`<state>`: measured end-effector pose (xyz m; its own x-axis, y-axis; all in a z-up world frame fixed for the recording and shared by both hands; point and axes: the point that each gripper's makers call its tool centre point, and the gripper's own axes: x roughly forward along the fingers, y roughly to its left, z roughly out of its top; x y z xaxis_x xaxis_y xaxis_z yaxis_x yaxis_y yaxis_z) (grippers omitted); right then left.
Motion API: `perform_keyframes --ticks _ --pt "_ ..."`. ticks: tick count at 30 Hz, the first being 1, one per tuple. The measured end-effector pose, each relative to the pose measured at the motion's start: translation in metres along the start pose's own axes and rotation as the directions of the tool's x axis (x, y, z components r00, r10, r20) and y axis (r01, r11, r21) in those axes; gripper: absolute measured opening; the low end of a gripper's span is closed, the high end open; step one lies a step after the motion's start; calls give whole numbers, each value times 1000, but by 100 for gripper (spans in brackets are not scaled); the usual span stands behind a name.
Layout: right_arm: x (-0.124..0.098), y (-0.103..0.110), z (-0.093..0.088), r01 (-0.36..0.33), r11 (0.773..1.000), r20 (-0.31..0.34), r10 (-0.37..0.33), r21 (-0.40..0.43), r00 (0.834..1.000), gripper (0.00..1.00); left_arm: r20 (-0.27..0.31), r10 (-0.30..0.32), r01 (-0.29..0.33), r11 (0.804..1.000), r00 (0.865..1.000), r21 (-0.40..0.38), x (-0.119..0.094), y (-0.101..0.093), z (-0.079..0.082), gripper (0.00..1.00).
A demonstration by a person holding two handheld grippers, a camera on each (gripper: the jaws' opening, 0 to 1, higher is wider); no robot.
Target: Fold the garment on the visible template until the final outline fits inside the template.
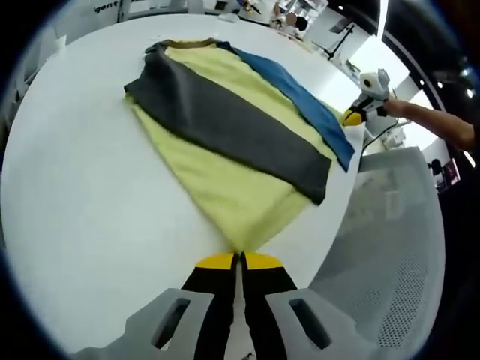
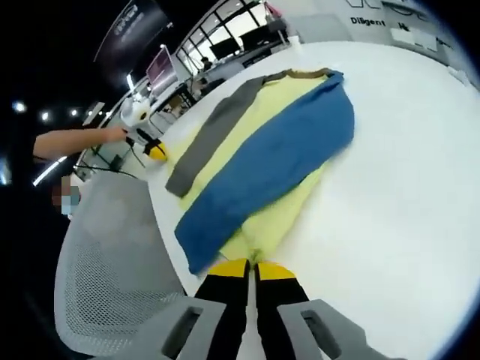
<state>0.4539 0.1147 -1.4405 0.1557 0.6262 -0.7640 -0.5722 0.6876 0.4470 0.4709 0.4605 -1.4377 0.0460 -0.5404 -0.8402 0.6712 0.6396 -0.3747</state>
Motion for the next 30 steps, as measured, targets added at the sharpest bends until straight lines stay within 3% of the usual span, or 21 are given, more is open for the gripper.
perform_keyframes --ticks 3,7,10,13,16,20,25,30 --pt "2 3 2 3 999 1 -3 -40 1000 0 -34 -31 30 999 999 -34 1 -6 -7 1" --pt "3 6 4 18 997 17 -16 -75 1000 0 -28 -43 42 998 999 -42 1 -9 -9 1" --pt "3 1 0 52 993 10 -51 -109 999 6 -11 -17 17 1000 1000 2 -1 -7 -8 3" --pt "1 4 -5 47 989 12 -45 -144 999 18 39 9 -11 999 999 43 -6 -2 1 11" --pt "-3 3 -7 64 982 9 -64 -179 998 23 94 41 -50 995 995 86 -13 2 13 22" --pt "-6 10 2 77 973 51 -67 -216 996 31 159 51 -78 982 986 170 -18 -2 30 23" --pt "-3 20 9 87 960 78 -69 -267 995 38 170 34 -70 975 985 212 -15 -12 38 24" --pt "-3 31 16 91 956 108 -62 -280 992 42 223 30 -103 941 974 323 -12 -13 52 31"
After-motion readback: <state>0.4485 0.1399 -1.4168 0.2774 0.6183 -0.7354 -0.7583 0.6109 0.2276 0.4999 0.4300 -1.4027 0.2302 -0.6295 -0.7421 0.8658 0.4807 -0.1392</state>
